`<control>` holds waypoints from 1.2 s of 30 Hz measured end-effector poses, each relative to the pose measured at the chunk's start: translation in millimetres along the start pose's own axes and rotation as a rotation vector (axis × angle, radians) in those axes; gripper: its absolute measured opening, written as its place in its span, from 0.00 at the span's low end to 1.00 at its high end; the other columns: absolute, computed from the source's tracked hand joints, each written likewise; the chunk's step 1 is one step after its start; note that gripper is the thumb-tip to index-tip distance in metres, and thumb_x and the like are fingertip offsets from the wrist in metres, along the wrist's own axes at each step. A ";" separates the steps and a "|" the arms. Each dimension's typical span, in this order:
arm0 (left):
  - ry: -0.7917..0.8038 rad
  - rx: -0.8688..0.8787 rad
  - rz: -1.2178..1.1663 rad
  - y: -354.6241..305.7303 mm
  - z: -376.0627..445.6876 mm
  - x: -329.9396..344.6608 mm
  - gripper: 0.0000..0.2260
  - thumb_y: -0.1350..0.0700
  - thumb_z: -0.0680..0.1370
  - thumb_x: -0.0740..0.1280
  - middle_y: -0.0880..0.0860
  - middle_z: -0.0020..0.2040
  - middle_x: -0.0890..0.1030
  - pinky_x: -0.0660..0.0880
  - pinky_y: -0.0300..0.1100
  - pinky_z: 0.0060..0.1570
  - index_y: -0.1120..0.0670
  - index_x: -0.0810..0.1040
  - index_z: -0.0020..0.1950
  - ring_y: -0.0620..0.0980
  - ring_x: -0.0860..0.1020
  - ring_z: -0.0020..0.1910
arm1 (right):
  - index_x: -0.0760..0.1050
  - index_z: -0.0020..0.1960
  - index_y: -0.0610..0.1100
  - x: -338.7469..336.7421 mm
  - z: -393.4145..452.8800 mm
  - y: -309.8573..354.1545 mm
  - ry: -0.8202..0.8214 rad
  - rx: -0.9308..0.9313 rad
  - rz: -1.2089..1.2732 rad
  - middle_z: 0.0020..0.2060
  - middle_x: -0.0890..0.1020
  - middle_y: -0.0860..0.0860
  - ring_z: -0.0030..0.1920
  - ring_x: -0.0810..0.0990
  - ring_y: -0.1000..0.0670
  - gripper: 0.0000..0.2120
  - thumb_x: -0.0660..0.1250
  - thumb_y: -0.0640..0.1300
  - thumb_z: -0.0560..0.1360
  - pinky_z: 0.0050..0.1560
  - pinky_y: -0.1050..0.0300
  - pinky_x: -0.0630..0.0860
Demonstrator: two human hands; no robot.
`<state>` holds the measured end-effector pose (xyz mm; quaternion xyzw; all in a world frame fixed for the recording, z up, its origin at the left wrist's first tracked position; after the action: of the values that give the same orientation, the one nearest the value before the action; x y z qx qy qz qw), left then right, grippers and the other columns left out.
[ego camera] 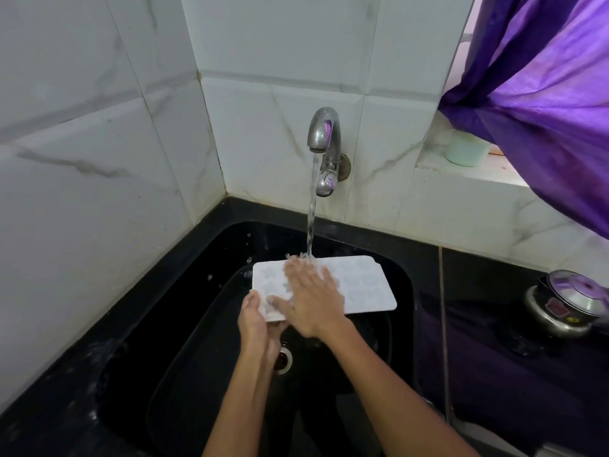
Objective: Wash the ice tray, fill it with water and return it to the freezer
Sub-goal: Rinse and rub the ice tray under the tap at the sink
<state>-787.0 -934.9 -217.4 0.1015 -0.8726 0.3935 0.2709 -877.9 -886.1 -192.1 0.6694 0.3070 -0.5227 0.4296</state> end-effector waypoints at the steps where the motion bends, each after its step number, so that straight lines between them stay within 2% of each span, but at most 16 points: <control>1: -0.007 0.008 0.002 -3.4 1.2 -3.9 0.13 0.53 0.83 0.54 0.59 0.54 0.80 0.77 0.56 0.44 0.56 0.71 0.64 0.58 0.80 0.50 | 0.40 0.79 0.51 -1.0 1.6 -12.1 0.004 0.064 0.009 0.78 0.40 0.51 0.78 0.37 0.50 0.35 0.43 0.67 0.79 0.74 0.43 0.34; 3: -0.018 0.019 -0.006 -7.6 1.7 -12.0 0.12 0.53 0.84 0.54 0.59 0.54 0.80 0.77 0.58 0.46 0.55 0.71 0.63 0.60 0.79 0.53 | 0.40 0.78 0.56 -4.9 4.0 -36.9 0.017 0.219 0.034 0.78 0.38 0.50 0.77 0.35 0.47 0.38 0.44 0.73 0.74 0.70 0.34 0.31; 5: -0.005 0.024 0.004 -7.8 0.5 -18.1 0.12 0.53 0.84 0.54 0.58 0.54 0.80 0.77 0.58 0.45 0.54 0.71 0.63 0.60 0.79 0.54 | 0.43 0.78 0.60 -9.7 3.7 -57.1 0.069 0.364 0.125 0.78 0.37 0.50 0.77 0.33 0.43 0.45 0.51 0.78 0.68 0.66 0.27 0.31; 7: 0.026 0.011 0.000 -4.0 -1.1 -20.9 0.12 0.54 0.84 0.54 0.58 0.55 0.80 0.77 0.57 0.44 0.55 0.71 0.64 0.59 0.79 0.54 | 0.51 0.76 0.62 -15.9 3.5 -68.2 0.140 0.467 0.292 0.78 0.40 0.48 0.76 0.37 0.37 0.48 0.63 0.77 0.62 0.65 0.23 0.39; 10: 0.069 -0.037 -0.033 6.1 -3.0 -21.7 0.14 0.53 0.84 0.54 0.60 0.59 0.79 0.76 0.58 0.48 0.57 0.70 0.66 0.61 0.78 0.58 | 0.64 0.64 0.58 -27.5 5.4 -73.0 0.093 0.538 0.389 0.70 0.58 0.46 0.69 0.57 0.39 0.40 0.76 0.68 0.58 0.61 0.31 0.65; 12: 0.089 -0.054 -0.049 10.3 -1.1 -23.2 0.16 0.53 0.84 0.54 0.62 0.62 0.77 0.75 0.59 0.53 0.58 0.69 0.68 0.63 0.76 0.61 | 0.66 0.59 0.57 -30.6 4.8 -74.8 0.027 0.567 0.399 0.64 0.62 0.48 0.64 0.61 0.42 0.37 0.79 0.64 0.56 0.57 0.37 0.68; 18: 0.047 -0.104 0.063 11.4 13.4 -25.4 0.17 0.52 0.83 0.56 0.62 0.60 0.77 0.72 0.63 0.60 0.60 0.71 0.65 0.62 0.75 0.61 | 0.68 0.53 0.54 -16.8 -10.6 -81.4 -0.169 0.613 0.541 0.57 0.62 0.52 0.63 0.61 0.47 0.35 0.82 0.59 0.54 0.57 0.42 0.70; 23: 0.028 -0.298 -0.097 15.2 13.6 -23.0 0.22 0.44 0.80 0.59 0.68 0.60 0.72 0.67 0.69 0.61 0.60 0.69 0.64 0.70 0.71 0.61 | 0.66 0.37 0.53 3.8 -30.9 -81.6 -0.487 0.449 0.551 0.50 0.64 0.54 0.54 0.63 0.50 0.29 0.84 0.54 0.50 0.53 0.54 0.71; 27: 0.080 -0.340 -0.155 7.5 16.8 -22.1 0.13 0.59 0.80 0.59 0.73 0.60 0.72 0.75 0.69 0.48 0.66 0.70 0.61 0.70 0.75 0.54 | 0.63 0.34 0.48 16.6 -48.0 -80.5 -0.759 0.293 0.449 0.46 0.67 0.51 0.49 0.63 0.51 0.27 0.83 0.46 0.54 0.43 0.69 0.62; 29: 0.111 -0.340 -0.096 3.9 18.3 -22.5 0.10 0.63 0.81 0.56 0.71 0.56 0.75 0.76 0.66 0.47 0.66 0.71 0.59 0.67 0.76 0.52 | 0.63 0.35 0.48 16.6 -55.3 -81.8 -0.846 0.267 0.384 0.45 0.67 0.52 0.48 0.64 0.52 0.25 0.79 0.35 0.57 0.43 0.68 0.66; 31: 0.111 -0.320 -0.024 0.3 16.7 -21.5 0.09 0.63 0.82 0.53 0.66 0.52 0.77 0.74 0.63 0.50 0.64 0.73 0.54 0.63 0.77 0.49 | 0.64 0.38 0.46 13.0 -56.9 -79.2 -0.815 0.302 0.282 0.44 0.69 0.51 0.49 0.67 0.50 0.21 0.70 0.26 0.59 0.52 0.55 0.75; 32: 0.120 -0.298 -0.010 -0.3 16.1 -19.0 0.10 0.62 0.83 0.53 0.65 0.51 0.78 0.72 0.61 0.53 0.63 0.73 0.54 0.62 0.77 0.49 | 0.67 0.42 0.45 11.3 -55.2 -77.1 -0.718 0.365 0.202 0.46 0.70 0.49 0.52 0.69 0.47 0.19 0.68 0.26 0.61 0.60 0.42 0.73; 33: 0.149 -0.277 0.003 1.0 15.0 -13.8 0.10 0.62 0.83 0.53 0.64 0.52 0.78 0.72 0.60 0.55 0.63 0.73 0.56 0.61 0.77 0.50 | 0.69 0.48 0.44 9.4 -52.7 -72.8 -0.558 0.435 0.121 0.51 0.71 0.47 0.60 0.69 0.44 0.18 0.68 0.29 0.64 0.69 0.31 0.61; 34: 0.154 -0.251 0.026 2.4 14.7 -10.7 0.11 0.61 0.83 0.54 0.64 0.53 0.79 0.73 0.58 0.54 0.64 0.73 0.59 0.60 0.78 0.51 | 0.68 0.56 0.43 6.7 -49.6 -66.2 -0.375 0.480 0.070 0.58 0.70 0.46 0.69 0.64 0.41 0.21 0.70 0.36 0.66 0.72 0.27 0.44; 35: 0.159 -0.238 0.043 3.4 15.4 -6.9 0.13 0.60 0.83 0.54 0.63 0.55 0.79 0.75 0.56 0.51 0.65 0.72 0.62 0.60 0.79 0.51 | 0.65 0.64 0.43 4.3 -46.4 -59.2 -0.220 0.494 0.058 0.66 0.66 0.44 0.75 0.55 0.40 0.28 0.72 0.44 0.67 0.68 0.31 0.32; 36: 0.149 -0.223 0.043 3.9 19.3 -4.6 0.14 0.59 0.83 0.55 0.63 0.55 0.80 0.77 0.53 0.46 0.66 0.71 0.64 0.59 0.80 0.51 | 0.61 0.70 0.42 1.8 -43.0 -51.4 -0.112 0.474 0.076 0.72 0.59 0.42 0.77 0.46 0.40 0.36 0.72 0.51 0.67 0.66 0.35 0.27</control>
<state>-792.3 -946.8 -232.9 0.0224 -0.8904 0.3062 0.3361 -902.8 -824.9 -203.3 0.7324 0.1264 -0.5999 0.2961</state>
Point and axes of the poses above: each hand's wrist, its own z-axis towards the middle knuckle, its own x-axis out of the palm, y = z × x, the point moved 3 cm from there along z, towards the middle knuckle
